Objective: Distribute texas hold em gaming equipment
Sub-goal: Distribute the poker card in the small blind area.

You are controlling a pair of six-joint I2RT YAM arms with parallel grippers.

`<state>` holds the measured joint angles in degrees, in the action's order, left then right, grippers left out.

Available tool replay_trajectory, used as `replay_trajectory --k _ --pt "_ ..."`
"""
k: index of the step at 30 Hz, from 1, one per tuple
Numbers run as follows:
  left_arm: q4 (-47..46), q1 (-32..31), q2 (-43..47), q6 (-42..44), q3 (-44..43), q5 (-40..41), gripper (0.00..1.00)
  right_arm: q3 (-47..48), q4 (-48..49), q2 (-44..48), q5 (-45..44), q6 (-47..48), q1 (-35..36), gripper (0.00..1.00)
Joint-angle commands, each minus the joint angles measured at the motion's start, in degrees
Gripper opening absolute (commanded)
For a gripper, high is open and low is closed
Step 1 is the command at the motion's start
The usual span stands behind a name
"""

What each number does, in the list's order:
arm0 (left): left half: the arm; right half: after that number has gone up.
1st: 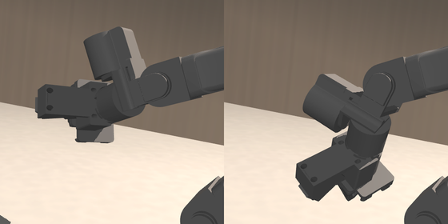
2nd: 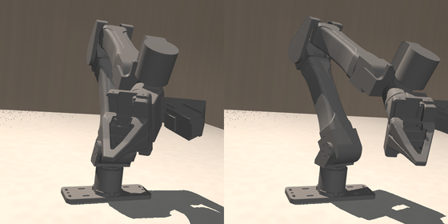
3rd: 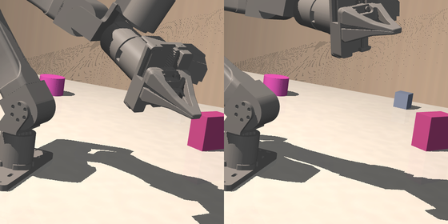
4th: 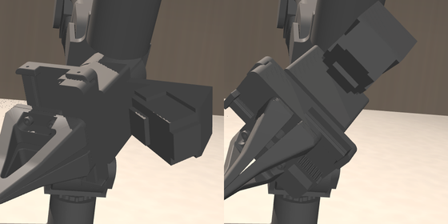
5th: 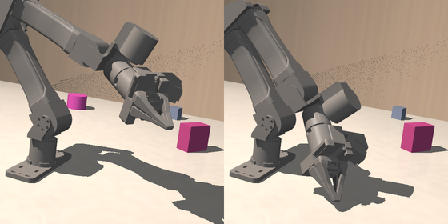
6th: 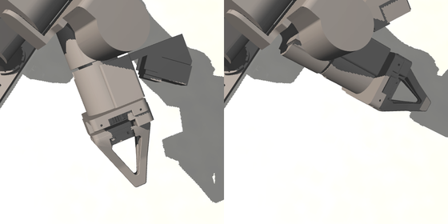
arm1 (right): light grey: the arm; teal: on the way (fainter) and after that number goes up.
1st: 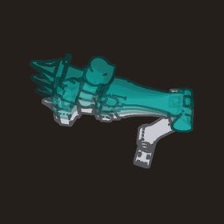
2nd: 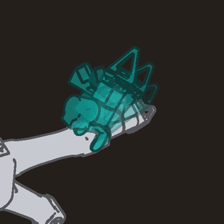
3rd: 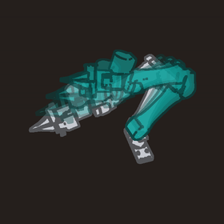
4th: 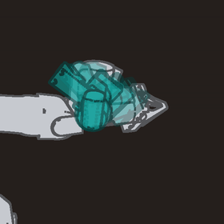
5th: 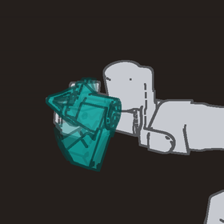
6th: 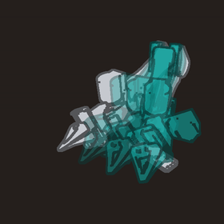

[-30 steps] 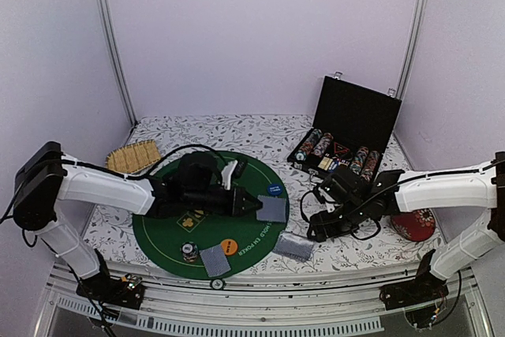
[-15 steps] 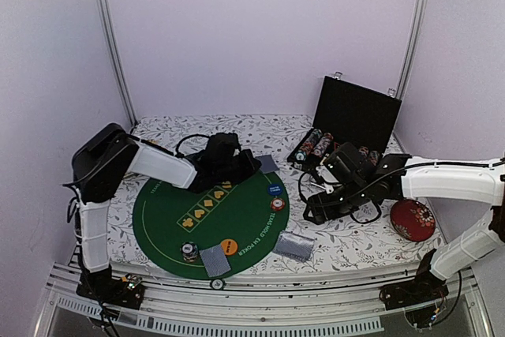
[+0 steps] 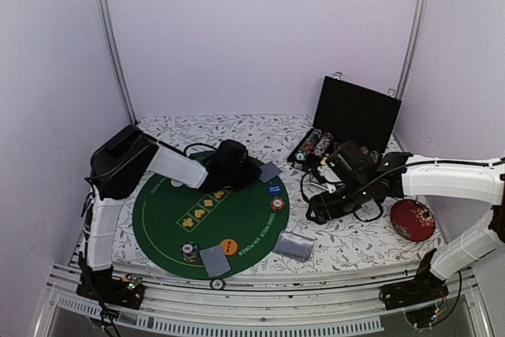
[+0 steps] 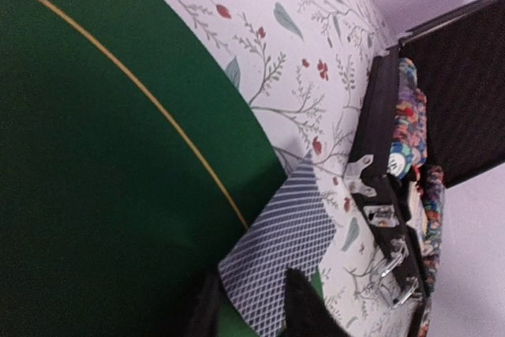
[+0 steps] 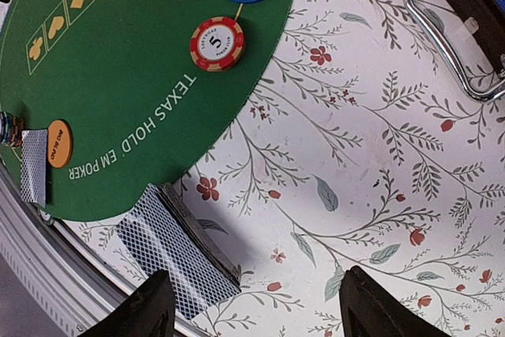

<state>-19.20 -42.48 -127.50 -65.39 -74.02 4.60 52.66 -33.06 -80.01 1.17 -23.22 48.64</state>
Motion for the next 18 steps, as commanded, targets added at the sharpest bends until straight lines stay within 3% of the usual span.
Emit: replay_trajectory --k 1,4,10,14,18 --pt "4.06 0.57 4.31 3.53 1.09 5.43 0.43 0.02 -0.34 -1.58 1.33 0.80 -1.18 0.74" --pt "5.13 0.22 7.92 6.40 2.06 7.27 0.56 -1.17 0.40 -2.16 1.59 -0.70 -1.46 0.76" --pt "3.20 -4.35 21.03 17.89 10.35 5.55 0.67 -4.44 2.70 -3.05 3.40 -4.84 -1.43 0.82" --pt "5.89 -8.40 27.34 24.38 15.88 -1.42 0.76 -6.79 4.82 -3.58 4.26 -6.02 -0.17 0.85" --pt "7.18 -10.31 29.71 24.66 20.95 -12.78 0.76 -7.69 6.04 -3.46 3.58 -7.42 2.17 0.86"
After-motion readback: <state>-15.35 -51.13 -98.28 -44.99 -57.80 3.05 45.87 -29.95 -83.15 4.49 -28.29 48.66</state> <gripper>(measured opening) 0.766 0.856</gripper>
